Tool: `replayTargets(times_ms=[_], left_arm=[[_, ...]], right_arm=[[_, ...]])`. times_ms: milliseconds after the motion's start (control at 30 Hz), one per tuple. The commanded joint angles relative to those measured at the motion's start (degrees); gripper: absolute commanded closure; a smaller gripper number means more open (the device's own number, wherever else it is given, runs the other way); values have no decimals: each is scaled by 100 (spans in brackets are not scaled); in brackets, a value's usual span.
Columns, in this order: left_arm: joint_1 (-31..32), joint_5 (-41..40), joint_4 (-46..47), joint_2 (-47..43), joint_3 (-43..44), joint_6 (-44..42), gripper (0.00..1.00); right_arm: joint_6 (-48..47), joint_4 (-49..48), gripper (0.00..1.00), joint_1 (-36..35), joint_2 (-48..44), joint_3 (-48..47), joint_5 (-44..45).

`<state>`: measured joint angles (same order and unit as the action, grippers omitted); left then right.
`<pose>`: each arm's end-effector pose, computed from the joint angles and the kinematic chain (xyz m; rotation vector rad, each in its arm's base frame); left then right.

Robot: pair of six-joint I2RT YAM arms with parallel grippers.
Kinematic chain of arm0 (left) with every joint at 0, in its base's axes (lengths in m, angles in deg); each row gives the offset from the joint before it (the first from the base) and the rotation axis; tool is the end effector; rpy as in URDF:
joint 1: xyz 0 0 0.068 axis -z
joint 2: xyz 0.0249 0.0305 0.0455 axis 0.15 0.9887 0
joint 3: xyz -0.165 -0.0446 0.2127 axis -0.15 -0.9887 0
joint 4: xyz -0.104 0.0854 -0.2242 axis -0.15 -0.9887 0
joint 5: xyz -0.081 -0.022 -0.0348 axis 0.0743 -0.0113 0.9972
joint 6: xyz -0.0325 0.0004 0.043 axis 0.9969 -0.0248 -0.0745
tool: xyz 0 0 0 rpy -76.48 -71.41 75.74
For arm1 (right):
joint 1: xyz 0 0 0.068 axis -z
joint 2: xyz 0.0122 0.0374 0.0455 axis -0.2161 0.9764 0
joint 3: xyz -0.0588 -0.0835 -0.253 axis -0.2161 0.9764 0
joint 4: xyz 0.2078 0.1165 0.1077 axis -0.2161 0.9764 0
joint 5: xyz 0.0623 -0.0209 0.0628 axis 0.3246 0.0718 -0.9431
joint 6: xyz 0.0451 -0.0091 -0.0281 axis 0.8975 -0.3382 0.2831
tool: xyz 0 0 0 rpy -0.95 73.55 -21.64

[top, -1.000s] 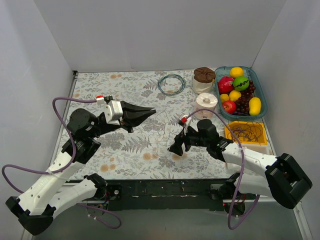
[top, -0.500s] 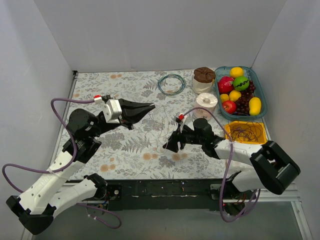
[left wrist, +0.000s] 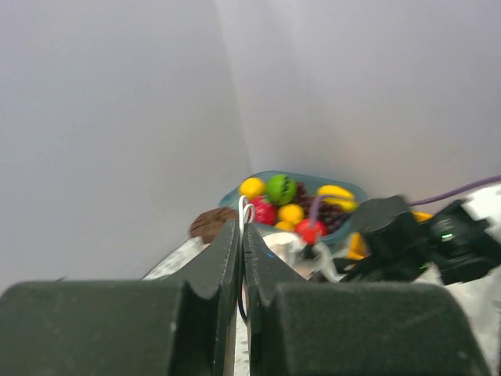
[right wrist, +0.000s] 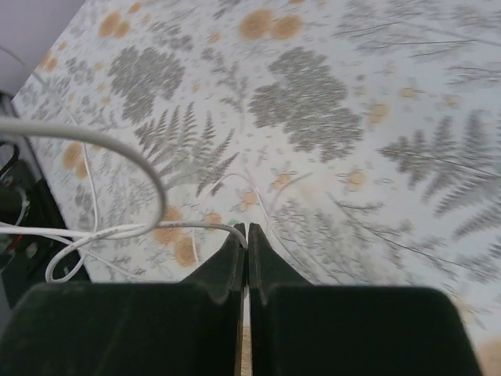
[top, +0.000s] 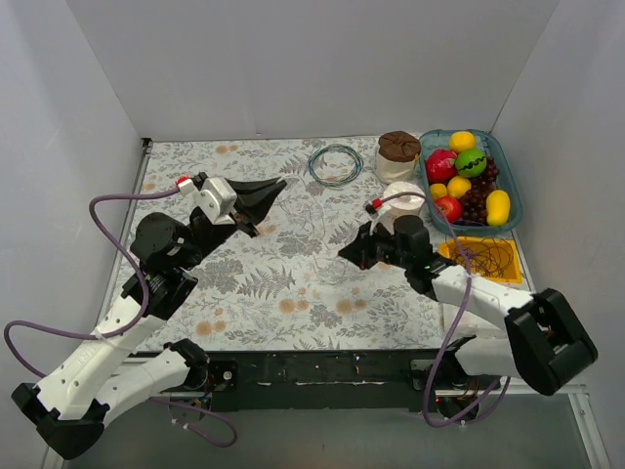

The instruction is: Untangle the cables

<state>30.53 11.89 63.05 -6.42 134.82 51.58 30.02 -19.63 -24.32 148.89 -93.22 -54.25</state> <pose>0.1263 -0.1180 0.4466 0.3858 1.2940 -1.2815 0.2110 0.1750 0.2110 -0.5846 1.8831 1.0275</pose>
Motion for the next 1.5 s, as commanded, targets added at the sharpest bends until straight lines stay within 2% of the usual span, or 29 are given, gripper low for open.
replayTargets(times_ms=[0,100,200,333,433,800,867,1000,1167,1367,1467], left_arm=[[-66,-2165,-284,-128,-190,-681,100],[-258,-2671,-144,-136,-199,-919,100],[-505,-2821,199,-224,-112,-1138,100],[-602,-3057,515,-242,134,-1578,100],[-672,-3190,700,-251,196,-2000,100],[-1033,-3594,1210,-198,425,-2721,100],[-1042,-3437,1088,-250,416,-2765,100],[-1042,-2743,482,-348,302,-2476,100],[-1146,-3523,1140,-146,-182,-2932,100],[-1436,-3691,825,-110,-286,-3187,100],[-1656,-3613,429,-84,-401,-3152,100]], right_arm=[[-116,1606,99,769,-1139,-37,1014],[-256,2206,99,1446,-1852,-81,1340],[-493,3014,99,2061,-2240,-274,1419],[-792,3946,99,2798,-2373,-599,1551],[-863,4106,99,3317,-2453,-749,1525],[-1426,4669,99,4917,-2295,-1505,893],[-1408,4608,99,5033,-2277,-1540,534],[-1417,4581,99,5042,-2347,-1672,426],[-1777,4985,99,5191,-2330,-2084,735],[-1295,4881,99,5806,-2347,-2340,506],[-1136,4923,99,6008,-2278,-2840,514]])
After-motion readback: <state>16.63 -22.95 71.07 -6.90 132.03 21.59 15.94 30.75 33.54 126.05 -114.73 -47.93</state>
